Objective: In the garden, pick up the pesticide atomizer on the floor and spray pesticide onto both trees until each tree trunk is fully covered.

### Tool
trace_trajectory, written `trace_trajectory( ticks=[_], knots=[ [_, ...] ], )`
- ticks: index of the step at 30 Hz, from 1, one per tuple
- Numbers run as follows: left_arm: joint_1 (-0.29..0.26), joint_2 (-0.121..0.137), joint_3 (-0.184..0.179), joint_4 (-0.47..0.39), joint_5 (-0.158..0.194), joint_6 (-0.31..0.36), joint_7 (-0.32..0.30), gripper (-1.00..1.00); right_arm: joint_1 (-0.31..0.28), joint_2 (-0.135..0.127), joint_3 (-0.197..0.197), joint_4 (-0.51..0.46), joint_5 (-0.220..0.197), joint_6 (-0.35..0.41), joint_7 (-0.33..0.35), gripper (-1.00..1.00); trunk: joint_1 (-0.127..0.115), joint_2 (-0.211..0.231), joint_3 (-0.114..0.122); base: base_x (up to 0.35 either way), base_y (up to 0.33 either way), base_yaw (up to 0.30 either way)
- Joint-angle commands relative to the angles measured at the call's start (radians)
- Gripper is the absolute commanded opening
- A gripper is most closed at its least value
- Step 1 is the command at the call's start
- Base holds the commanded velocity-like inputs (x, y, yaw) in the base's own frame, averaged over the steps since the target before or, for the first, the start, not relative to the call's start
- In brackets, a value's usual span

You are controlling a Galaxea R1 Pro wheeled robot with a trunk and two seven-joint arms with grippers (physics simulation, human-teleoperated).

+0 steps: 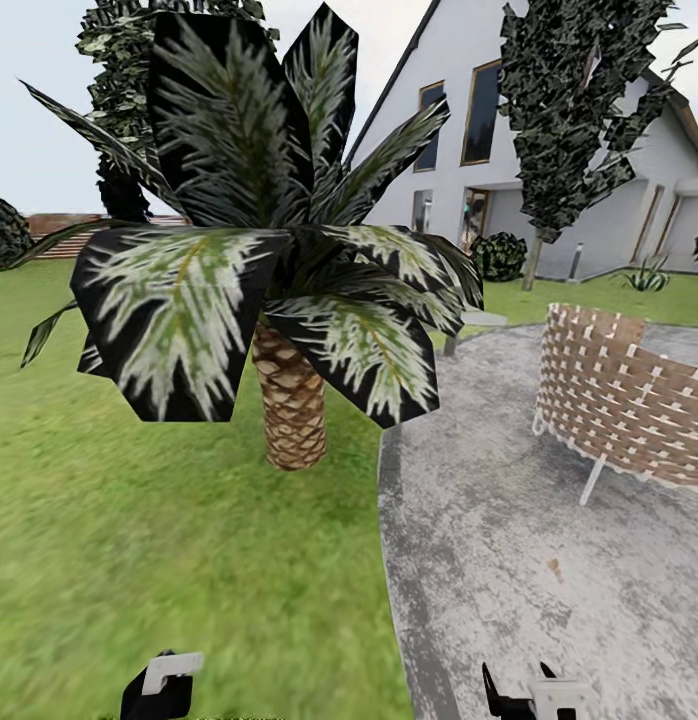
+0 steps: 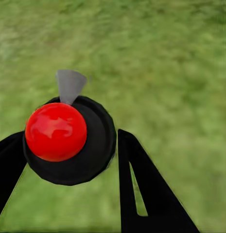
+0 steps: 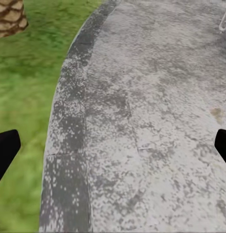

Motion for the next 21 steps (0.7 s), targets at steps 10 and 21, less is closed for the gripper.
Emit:
trace_trajectory(
  ticks=[10,21],
  knots=[
    [0.000,0.000,0.000,0.000,0.000,0.000,0.001,-1.00,0.000,0.000,0.000,0.000,0.000,0.000,0.000,1.00,0.000,0.000,0.009,0.000,0.000,0.254],
    [0.000,0.000,0.000,0.000,0.007,0.000,0.001,-1.00,0.000,0.001,0.000,0.001,0.000,0.000,0.000,1.00,0.000,0.000,0.018,0.003,0.182,0.250]
  ],
)
